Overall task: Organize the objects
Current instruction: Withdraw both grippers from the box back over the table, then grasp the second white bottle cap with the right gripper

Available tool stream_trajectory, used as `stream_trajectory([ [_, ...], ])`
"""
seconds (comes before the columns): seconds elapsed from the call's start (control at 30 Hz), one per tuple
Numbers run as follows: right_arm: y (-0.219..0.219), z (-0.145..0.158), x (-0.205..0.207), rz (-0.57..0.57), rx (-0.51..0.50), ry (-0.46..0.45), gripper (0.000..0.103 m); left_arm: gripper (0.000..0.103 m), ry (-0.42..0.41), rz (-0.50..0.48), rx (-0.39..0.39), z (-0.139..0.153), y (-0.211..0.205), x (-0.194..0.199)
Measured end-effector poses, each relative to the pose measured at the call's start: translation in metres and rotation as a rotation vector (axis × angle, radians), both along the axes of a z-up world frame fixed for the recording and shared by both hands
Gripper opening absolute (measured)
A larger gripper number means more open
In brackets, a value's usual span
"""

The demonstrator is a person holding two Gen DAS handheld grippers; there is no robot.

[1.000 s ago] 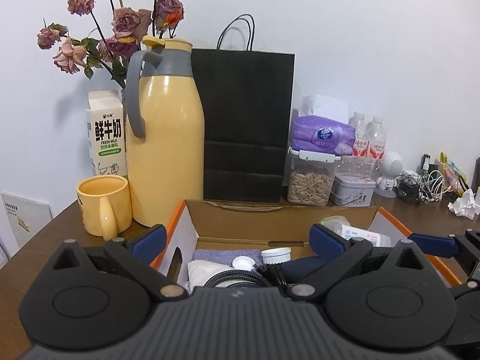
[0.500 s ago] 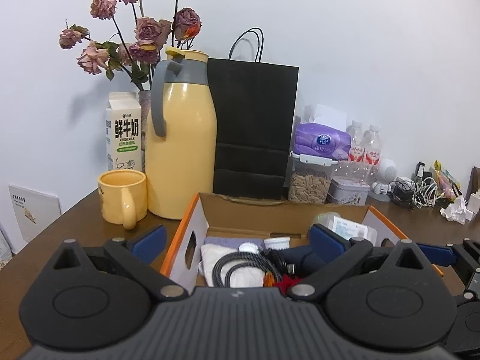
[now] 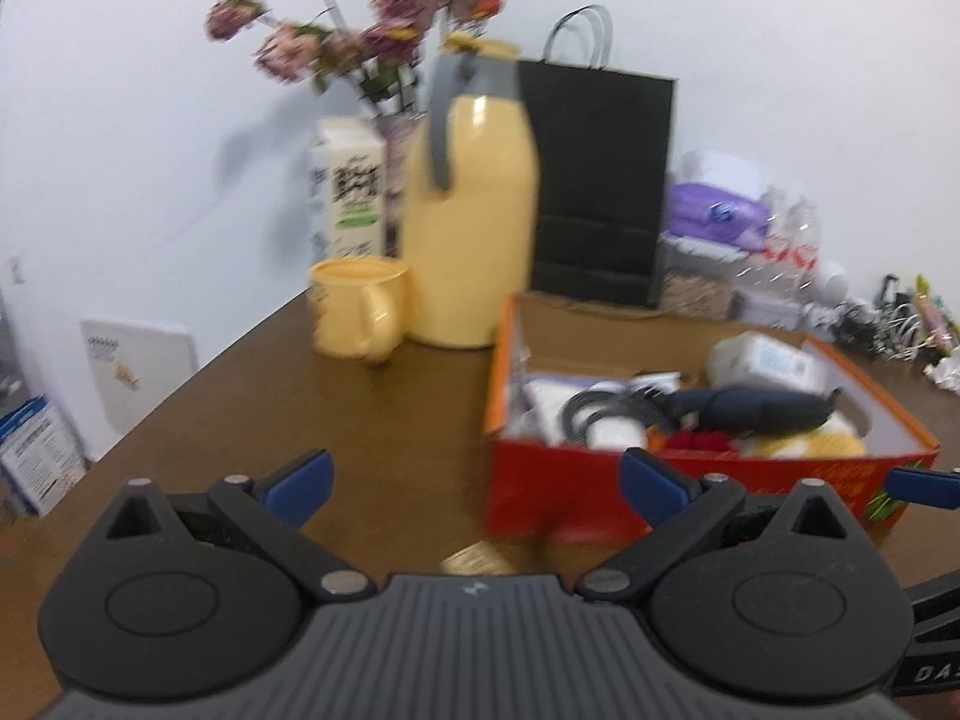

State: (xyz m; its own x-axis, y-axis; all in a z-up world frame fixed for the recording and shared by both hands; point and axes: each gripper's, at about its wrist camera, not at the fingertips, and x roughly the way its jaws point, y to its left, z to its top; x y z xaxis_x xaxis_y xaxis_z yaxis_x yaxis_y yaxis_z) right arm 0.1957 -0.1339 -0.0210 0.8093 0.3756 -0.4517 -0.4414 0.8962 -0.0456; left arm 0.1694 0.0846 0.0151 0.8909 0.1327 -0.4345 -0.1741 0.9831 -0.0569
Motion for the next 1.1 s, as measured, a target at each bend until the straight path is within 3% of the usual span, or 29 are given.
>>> stream_trajectory([
  [0.23, 0.016, -0.016, -0.001, 0.021, -0.067, 0.043, 0.102, 0.103, 0.049, 0.053, -0.009, -0.014, 0.033, -0.009],
  [0.43, 0.023, -0.022, 0.008, 0.008, -0.07, 0.083, 0.094, 0.103, 0.065, 0.054, -0.064, -0.022, 0.045, -0.007],
  [0.5, 0.026, -0.023, 0.012, 0.007, -0.065, 0.091, 0.084, 0.103, 0.064, 0.048, -0.066, -0.023, 0.045, -0.007],
  [1.03, 0.047, -0.027, 0.037, 0.044, -0.038, 0.156, 0.056, 0.103, 0.067, 0.042, -0.094, -0.025, 0.048, -0.007],
  [1.1, 0.049, -0.028, 0.04, 0.056, -0.032, 0.171, 0.049, 0.103, 0.068, 0.042, -0.093, -0.025, 0.048, -0.006],
])
